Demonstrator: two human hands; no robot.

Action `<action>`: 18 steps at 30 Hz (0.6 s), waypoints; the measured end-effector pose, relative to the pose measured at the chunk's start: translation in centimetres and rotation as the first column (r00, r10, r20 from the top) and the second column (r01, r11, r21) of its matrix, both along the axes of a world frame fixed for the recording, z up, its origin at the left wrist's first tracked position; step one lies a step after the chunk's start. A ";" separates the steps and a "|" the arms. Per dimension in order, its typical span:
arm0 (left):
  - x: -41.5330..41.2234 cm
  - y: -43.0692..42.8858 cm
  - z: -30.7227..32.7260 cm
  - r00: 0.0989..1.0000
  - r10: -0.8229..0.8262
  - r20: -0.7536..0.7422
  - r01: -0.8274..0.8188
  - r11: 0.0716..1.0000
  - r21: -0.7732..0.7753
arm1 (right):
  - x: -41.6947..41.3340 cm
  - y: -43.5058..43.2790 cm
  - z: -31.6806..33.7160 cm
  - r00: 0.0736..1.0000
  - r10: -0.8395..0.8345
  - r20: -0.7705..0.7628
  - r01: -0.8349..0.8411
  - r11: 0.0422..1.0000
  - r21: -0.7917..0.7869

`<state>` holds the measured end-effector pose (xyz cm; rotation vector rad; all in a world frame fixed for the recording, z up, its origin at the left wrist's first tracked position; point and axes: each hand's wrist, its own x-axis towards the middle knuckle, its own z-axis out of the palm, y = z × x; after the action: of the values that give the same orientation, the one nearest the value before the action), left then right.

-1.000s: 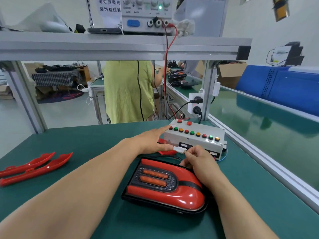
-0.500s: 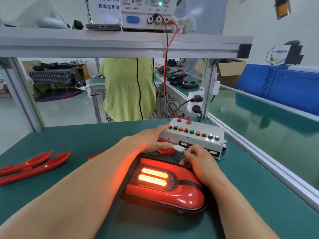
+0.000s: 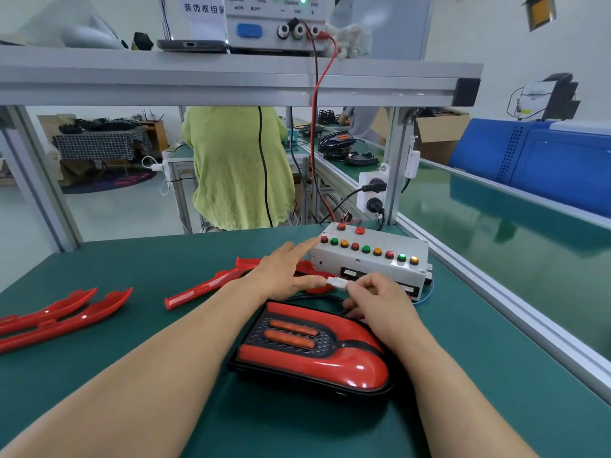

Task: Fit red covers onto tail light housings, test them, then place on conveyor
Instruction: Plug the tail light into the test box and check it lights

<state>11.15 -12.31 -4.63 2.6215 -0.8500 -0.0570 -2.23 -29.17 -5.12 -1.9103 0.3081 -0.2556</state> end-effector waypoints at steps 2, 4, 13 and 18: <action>-0.3 0.5 0.1 1.000 0.011 -0.029 -0.016 0.988 -0.154 | 0.0 -0.1 0.1 0.994 -0.075 0.079 0.077 0.997 -0.024; -0.8 1.3 0.5 0.998 0.061 -0.019 -0.064 0.952 -0.299 | -0.1 -0.3 0.3 0.976 -0.136 0.170 0.166 0.970 -0.178; -6.1 6.1 0.7 0.911 0.324 -0.255 -0.401 0.552 -0.731 | 1.8 0.6 1.2 1.000 -0.008 0.014 0.016 0.573 -0.820; -8.6 8.3 0.6 0.797 0.119 -0.592 -0.602 0.094 -0.793 | 3.4 -0.4 1.6 0.999 -0.028 -0.035 -0.016 0.504 -0.863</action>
<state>2.59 -3.99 -4.07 1.3372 0.0956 0.0910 1.21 -29.53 -3.52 -2.9438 0.2236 -0.4283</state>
